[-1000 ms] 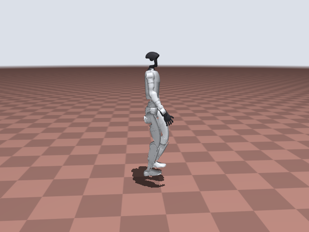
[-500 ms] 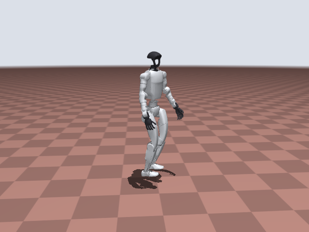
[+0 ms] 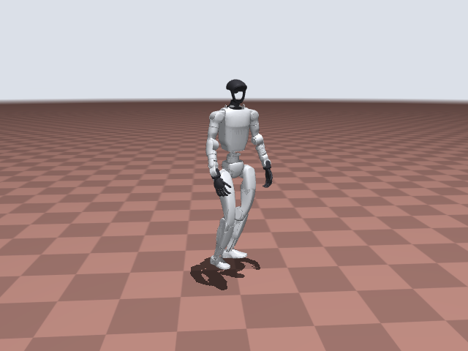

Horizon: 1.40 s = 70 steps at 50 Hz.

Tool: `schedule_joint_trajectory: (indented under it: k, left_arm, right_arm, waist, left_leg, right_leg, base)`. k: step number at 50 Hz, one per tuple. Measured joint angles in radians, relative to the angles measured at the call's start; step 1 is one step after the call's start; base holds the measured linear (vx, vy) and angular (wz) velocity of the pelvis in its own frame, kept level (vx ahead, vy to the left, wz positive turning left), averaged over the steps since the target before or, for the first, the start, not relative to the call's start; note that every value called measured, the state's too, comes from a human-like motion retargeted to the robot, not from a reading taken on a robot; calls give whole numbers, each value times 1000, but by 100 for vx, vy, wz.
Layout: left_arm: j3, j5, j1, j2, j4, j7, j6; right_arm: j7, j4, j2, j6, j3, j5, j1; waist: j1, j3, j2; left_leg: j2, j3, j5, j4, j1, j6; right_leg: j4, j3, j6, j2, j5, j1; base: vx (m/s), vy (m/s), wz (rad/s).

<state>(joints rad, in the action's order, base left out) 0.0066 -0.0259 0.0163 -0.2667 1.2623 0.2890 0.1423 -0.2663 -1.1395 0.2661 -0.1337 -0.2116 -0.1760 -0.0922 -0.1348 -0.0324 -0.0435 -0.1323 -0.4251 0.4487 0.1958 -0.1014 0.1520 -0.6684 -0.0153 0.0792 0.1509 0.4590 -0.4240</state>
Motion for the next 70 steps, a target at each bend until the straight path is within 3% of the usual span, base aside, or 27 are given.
schedule_joint_trajectory:
  k: [20, 33, 40, 51, 63, 70]
  left_arm:
    - [-67, -138, 30, -21, -5, -8, -10]
    - [-99, -219, 75, -59, -10, -14, -3]
    - [-98, -231, 76, -72, 0, -20, 2]
    - [-99, -246, 78, -77, 6, -26, 10]
    - [-124, -277, 80, -33, -17, -40, 12]
    - [-119, -292, 76, -18, -14, -52, 7]
  right_arm:
    - [48, 44, -12, -10, -20, -34, -14]
    - [91, 35, -9, -12, 19, -26, 25]
    - [103, 15, -17, -14, 42, -13, 45]
    - [102, -10, -23, -27, 41, -3, 52]
    - [90, -4, 13, -47, 5, -49, 24]
    - [84, 18, 48, -60, -10, -93, -2]
  waist:
    - [-32, 5, -27]
    - [-26, -6, -75]
    - [-6, -20, -105]
    - [29, -33, -112]
    - [49, -35, -51]
    - [55, -36, -2]
  left_leg:
    - [-54, -136, -128, -240, 52, -16]
    - [-44, -186, -164, -247, 21, -49]
    - [-17, -191, -201, -247, 6, -73]
    - [65, -184, -272, -241, -32, -113]
    - [143, -174, -363, -236, -90, -159]
    - [178, -251, -389, -223, -129, -123]
  right_leg:
    - [-192, -62, -8, 138, 52, -63]
    - [-242, -86, 10, 220, 64, 12]
    - [-138, -97, 6, 186, 107, 82]
    - [16, -156, -54, 93, 177, 145]
    - [96, -238, -114, 12, 181, 165]
    - [145, -296, -131, -8, 153, 172]
  base:
    - [-7, 1, -23]
    - [-9, -8, 0]
    - [-8, -18, 8]
    - [-10, -21, 12]
    - [-12, -14, 33]
    - [-9, -6, 51]
